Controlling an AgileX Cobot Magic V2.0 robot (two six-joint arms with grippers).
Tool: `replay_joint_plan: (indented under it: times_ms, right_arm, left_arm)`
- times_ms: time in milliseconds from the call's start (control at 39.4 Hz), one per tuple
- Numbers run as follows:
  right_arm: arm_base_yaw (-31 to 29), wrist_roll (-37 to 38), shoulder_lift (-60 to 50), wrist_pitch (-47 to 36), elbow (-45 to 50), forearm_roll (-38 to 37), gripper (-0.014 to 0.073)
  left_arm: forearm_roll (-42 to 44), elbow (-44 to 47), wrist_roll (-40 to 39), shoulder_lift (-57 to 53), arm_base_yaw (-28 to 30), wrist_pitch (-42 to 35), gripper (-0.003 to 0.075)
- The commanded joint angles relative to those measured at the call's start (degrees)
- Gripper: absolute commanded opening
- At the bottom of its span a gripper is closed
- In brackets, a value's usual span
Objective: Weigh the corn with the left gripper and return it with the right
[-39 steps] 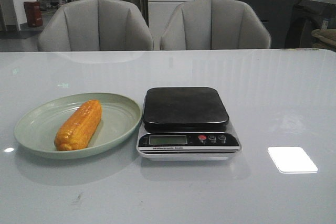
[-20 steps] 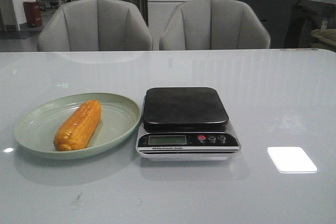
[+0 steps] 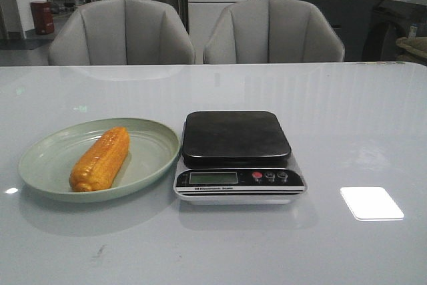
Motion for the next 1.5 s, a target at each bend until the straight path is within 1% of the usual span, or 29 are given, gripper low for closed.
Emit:
replay_joint_plan:
  times_ms: [0,76,127,279,406,584,660,736,813,1016,1244,1295,1346,1422,1473]
  right_arm:
    - [-0.2,-0.3,-1.2,-5.0,0.4,-0.4,0.0158]
    - [-0.2,-0.3,-1.2,-5.0,0.4,-0.4,0.0158]
    - [-0.2,-0.3,-1.2,-5.0,0.4,-0.4,0.0158]
    - [-0.2,-0.3,-1.2,-5.0,0.4,-0.4,0.0158]
    - [-0.2,-0.3,-1.2,-5.0,0.4,-0.4,0.0158]
    - [-0.2,-0.3,-1.2,-5.0,0.4,-0.4,0.0158]
    - [-0.2,-0.3,-1.2,-5.0,0.4,-0.4,0.0158]
    - [-0.2,-0.3,-1.2,-5.0,0.4,-0.4,0.0158]
    - [-0.2,-0.3,-1.2,-5.0,0.4,-0.4,0.0158]
    - [-0.2,-0.3,-1.2,-5.0,0.4,-0.4,0.0158]
    - [-0.2,-0.3,-1.2,-5.0,0.4,-0.4,0.0158]
    - [-0.2,-0.3,-1.2,-5.0,0.4,-0.4,0.0158]
    - [-0.2,-0.3,-1.2,-5.0,0.4,-0.4,0.0158]
    - [-0.2,-0.3,-1.2,-5.0,0.4,-0.4,0.0158]
    - [-0.2,-0.3,-1.2,-5.0,0.4,-0.4,0.0158]
  left_arm:
    - [0.0,-4.3,0.2,5.6,-1.2,-2.7,0.0481]
    - [-0.6,-6.8,0.2,11.1,-1.8,-1.8,0.0525]
    - [-1.3,-8.4,0.2,14.4,-2.3,-1.0,0.0536]
    - [-3.0,-14.3,0.2,24.7,-5.2,2.4,0.0537]
    - [-3.9,-18.0,-0.3,33.8,-8.8,2.5,0.0537]
    - [-4.8,-22.8,-0.7,44.5,-12.5,2.4,0.0538]
    - [-5.0,-24.7,-1.0,48.6,-13.3,2.7,0.0561]
    - [-5.1,-26.7,-1.1,51.9,-14.0,4.1,0.0599]
    - [-4.6,-28.8,-1.1,55.5,-14.7,5.7,0.0595]
    - [-4.2,-32.3,-1.4,62.3,-16.7,6.3,0.0595]
    - [-4.2,-34.4,-2.1,67.7,-16.9,6.5,0.0594]
    - [-4.3,-34.8,-2.3,68.6,-16.9,7.0,0.0588]
    - [-4.3,-35.3,-3.4,69.8,-16.9,7.3,0.0564]
    - [-4.8,-36.1,-3.7,70.9,-16.9,8.2,0.0484]
    - [-5.8,-36.4,-3.7,71.4,-16.9,8.5,0.0412]
